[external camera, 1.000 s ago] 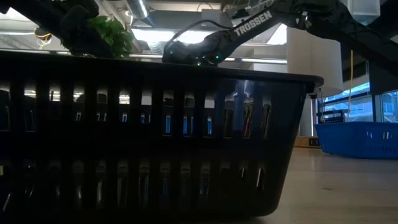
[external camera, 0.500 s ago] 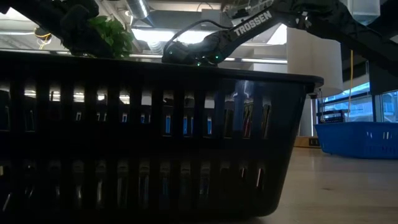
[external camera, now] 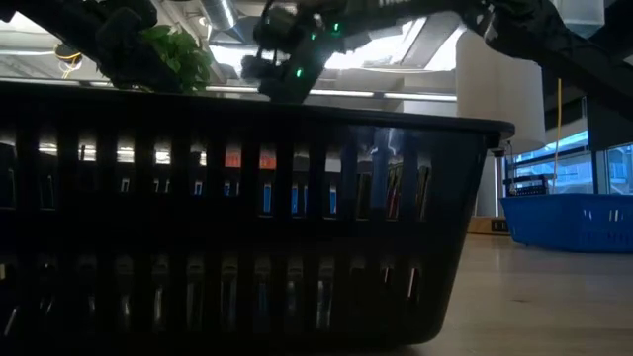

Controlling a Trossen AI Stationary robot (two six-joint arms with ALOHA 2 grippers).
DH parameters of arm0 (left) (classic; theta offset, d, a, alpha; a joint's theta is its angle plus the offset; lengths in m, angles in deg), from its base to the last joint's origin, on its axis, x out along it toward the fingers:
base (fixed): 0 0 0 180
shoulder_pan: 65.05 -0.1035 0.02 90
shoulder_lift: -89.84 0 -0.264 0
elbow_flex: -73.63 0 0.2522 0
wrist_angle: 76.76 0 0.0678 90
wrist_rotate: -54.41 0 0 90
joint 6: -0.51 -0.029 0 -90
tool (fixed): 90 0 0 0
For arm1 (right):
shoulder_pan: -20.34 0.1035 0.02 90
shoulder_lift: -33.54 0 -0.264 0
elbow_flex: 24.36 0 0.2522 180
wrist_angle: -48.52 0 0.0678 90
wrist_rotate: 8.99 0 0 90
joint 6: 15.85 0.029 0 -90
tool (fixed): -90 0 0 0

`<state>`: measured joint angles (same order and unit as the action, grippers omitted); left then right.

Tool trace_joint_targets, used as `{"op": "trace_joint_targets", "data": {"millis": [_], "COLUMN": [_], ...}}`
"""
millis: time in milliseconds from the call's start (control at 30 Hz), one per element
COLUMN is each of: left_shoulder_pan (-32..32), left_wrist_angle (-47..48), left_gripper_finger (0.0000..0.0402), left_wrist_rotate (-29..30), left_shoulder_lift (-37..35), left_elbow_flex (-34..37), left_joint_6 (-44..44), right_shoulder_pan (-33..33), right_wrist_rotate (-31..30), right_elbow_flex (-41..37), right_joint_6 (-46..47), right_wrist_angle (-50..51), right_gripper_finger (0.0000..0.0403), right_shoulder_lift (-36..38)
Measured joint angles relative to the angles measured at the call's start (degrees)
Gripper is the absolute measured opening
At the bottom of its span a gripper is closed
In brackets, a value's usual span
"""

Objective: Stack baskets by color
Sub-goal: Stack the left orange bin on the orange bins

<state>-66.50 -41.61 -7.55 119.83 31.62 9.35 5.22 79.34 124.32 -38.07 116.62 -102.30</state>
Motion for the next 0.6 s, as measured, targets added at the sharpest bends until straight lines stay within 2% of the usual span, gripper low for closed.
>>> {"op": "trace_joint_targets", "data": {"millis": [100, 300, 433, 600], "left_shoulder_pan": [0.00, -0.02, 0.00, -0.02], "left_wrist_angle": [0.04, 0.04, 0.03, 0.06], "left_gripper_finger": [0.0000, 0.0000, 0.0000, 0.0000], "left_wrist_rotate": [-0.01, -0.04, -0.14, -0.14], "left_shoulder_lift": [-0.01, -0.01, -0.01, 0.01], "left_elbow_flex": [0.00, 0.00, 0.00, 0.00], "left_joint_6": [0.00, -1.94, -3.32, -3.41], "right_shoulder_pan": [-0.01, -0.10, -0.13, -0.15], "right_wrist_rotate": [-2.68, -9.05, -10.52, -15.82], "right_elbow_flex": [-2.28, -2.29, -2.28, -2.32], "right_joint_6": [2.27, 10.66, 16.78, 20.76], "right_wrist_angle": [2.06, 14.04, 23.45, 34.07], "right_gripper_finger": [0.0006, 0.0006, 0.0006, 0.0006], "right_shoulder_lift": [3.86, 8.75, 10.82, 11.02]}}
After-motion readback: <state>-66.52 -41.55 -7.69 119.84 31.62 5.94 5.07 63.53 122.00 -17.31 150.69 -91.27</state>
